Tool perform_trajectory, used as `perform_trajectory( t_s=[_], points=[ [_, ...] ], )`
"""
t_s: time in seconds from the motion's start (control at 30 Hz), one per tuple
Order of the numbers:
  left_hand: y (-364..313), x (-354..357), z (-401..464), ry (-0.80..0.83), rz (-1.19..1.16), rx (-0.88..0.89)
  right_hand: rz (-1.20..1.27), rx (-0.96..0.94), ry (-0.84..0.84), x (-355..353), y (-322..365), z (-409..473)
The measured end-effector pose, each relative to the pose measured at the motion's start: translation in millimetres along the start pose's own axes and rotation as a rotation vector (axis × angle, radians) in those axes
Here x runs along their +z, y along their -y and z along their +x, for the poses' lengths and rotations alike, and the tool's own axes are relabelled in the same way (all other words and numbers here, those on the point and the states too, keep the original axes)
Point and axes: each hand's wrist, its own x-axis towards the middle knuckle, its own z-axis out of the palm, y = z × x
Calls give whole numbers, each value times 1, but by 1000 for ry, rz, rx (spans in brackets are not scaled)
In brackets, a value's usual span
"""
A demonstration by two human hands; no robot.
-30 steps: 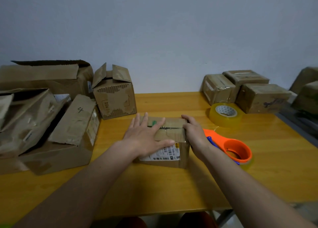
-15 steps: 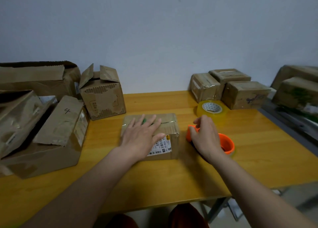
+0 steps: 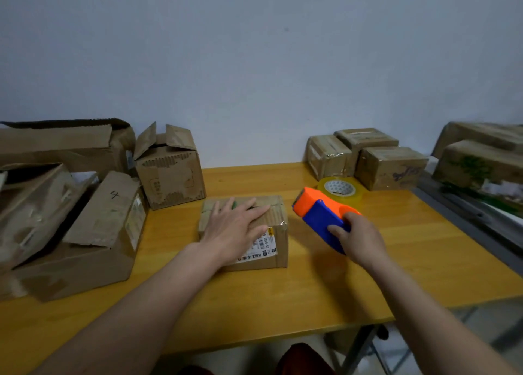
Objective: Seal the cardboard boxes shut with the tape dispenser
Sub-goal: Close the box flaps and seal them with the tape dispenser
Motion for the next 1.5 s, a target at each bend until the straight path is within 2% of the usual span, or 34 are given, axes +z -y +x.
perform_trajectory(
  t_s=[0.07, 0.13, 0.23, 0.33, 0.47, 0.8, 0.9, 1.0, 1.07, 1.17, 1.27, 1.33, 1.5],
  points=[
    [-4, -9, 0, -27, -197, -75, 255, -72, 13, -19, 9, 1],
    [-8, -26, 5, -85, -448, -150, 397, -168, 61, -36, 17, 2],
    [-12, -63, 18, -144, -768, -152, 507, -289, 187, -58, 29, 4],
    [-12, -98, 18, -73, -1013, -139, 509, -373, 313, -73, 41, 8],
    [-8, -120, 4, 16, -1121, -99, 500, -451, 441, -79, 57, 12],
    [15, -126, -16, 29, -1351, -144, 481, -508, 550, -78, 81, 10],
    [24, -122, -15, 53, -1505, -214, 492, -464, 575, -76, 89, 9],
    [29, -116, -15, 103, -1702, -354, 534, -440, 591, -71, 96, 7],
    [29, -113, -16, 128, -1767, -414, 538, -426, 551, -66, 101, 5],
    [25, -109, -20, 139, -1817, -449, 498, -365, 379, -59, 112, 6],
    [18, -101, -20, 58, -1844, -530, 411, -359, 109, -50, 125, 7],
    [15, -97, -19, -26, -1871, -594, 324, -371, -12, -48, 133, 10],
    [19, -89, -20, -143, -1786, -629, 153, -420, -25, -49, 140, 11]
  ],
)
